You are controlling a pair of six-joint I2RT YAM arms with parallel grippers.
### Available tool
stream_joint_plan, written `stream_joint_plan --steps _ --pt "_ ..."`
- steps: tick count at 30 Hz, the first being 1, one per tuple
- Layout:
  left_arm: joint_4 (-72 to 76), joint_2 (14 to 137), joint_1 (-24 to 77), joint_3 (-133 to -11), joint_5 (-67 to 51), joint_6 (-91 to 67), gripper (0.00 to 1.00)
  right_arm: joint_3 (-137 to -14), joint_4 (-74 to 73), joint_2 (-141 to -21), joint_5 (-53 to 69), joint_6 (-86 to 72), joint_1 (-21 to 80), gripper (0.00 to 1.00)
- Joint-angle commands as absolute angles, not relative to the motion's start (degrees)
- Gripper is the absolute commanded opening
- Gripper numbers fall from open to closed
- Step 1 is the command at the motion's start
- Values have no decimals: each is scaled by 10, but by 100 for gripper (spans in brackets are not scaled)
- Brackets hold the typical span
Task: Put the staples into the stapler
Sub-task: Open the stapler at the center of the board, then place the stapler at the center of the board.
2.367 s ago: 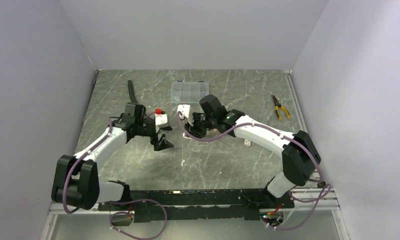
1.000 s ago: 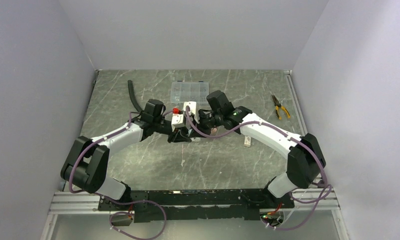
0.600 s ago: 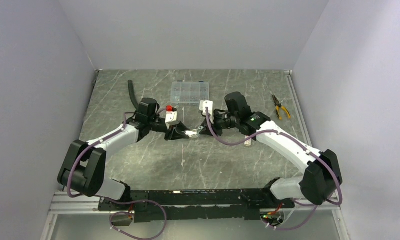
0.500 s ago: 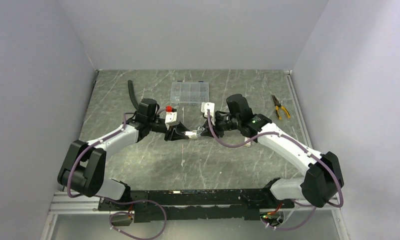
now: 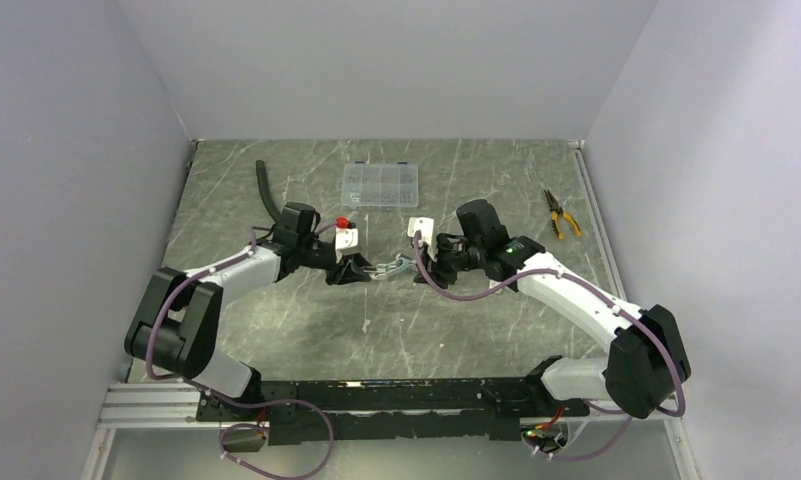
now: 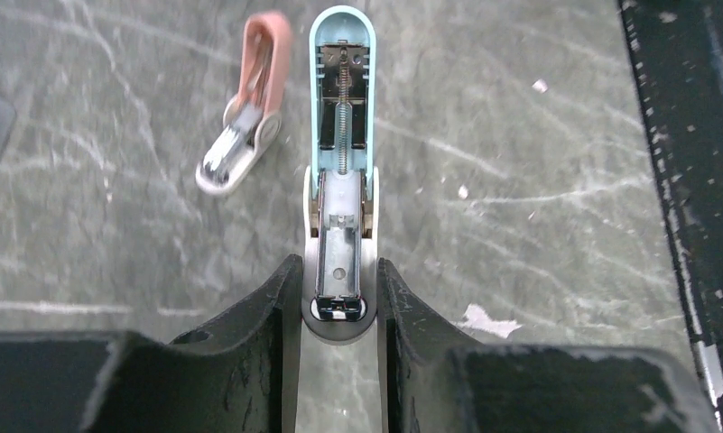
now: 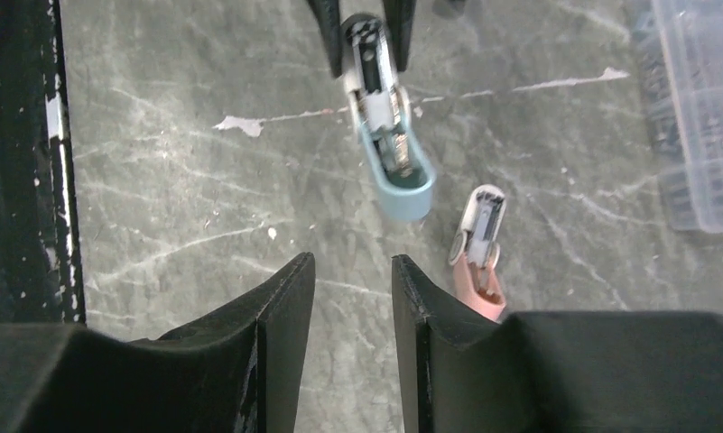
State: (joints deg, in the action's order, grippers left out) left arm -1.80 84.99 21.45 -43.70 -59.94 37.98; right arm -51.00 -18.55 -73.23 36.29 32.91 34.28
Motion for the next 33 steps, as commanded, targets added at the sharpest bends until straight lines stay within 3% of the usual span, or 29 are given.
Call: stream_joint_plan --steps 1,20,28,33 --pt "-34 867 206 -461 -570 403 3 -502 -209 -720 360 344 343 41" --pt "-122 999 271 -537 -530 526 3 -483 -217 -643 311 343 292 42" --pt "-126 1009 294 -517 -514 541 3 -477 -222 -645 304 346 278 42" --pt "-97 987 302 -483 -515 545 11 -481 -221 -652 297 339 273 42"
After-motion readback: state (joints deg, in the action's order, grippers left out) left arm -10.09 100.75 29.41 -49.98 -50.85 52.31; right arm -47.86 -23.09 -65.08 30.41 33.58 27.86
